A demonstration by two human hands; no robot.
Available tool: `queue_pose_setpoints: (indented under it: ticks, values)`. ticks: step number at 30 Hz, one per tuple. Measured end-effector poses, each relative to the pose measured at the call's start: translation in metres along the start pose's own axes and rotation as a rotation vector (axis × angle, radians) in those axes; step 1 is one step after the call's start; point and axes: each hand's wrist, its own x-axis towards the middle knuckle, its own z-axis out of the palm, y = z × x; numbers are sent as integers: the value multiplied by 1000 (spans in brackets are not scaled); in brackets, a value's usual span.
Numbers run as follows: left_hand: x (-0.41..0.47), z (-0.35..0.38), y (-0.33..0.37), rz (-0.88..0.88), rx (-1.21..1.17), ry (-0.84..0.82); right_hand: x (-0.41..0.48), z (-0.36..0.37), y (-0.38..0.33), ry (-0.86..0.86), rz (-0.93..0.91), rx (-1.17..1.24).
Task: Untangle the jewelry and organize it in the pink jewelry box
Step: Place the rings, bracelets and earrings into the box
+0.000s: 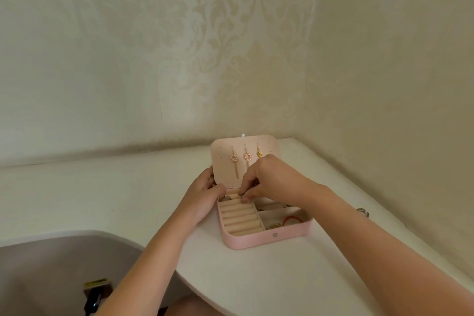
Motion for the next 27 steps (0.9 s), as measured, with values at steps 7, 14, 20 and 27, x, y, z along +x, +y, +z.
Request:
queue_pose_setpoints:
  ticks: [7, 14, 20, 27]
  values:
    - [3, -1, -3, 10, 1, -9, 5, 9, 2, -13, -100, -109]
    - [4, 0, -4, 22, -2, -11, -1, 11, 5, -8, -153, -91]
    - [5, -1, -4, 21, 6, -12, -3, 12, 8, 22, -84, 25]
    - [2, 1, 1, 5, -23, 17, -3, 14, 8, -21, -83, -56]
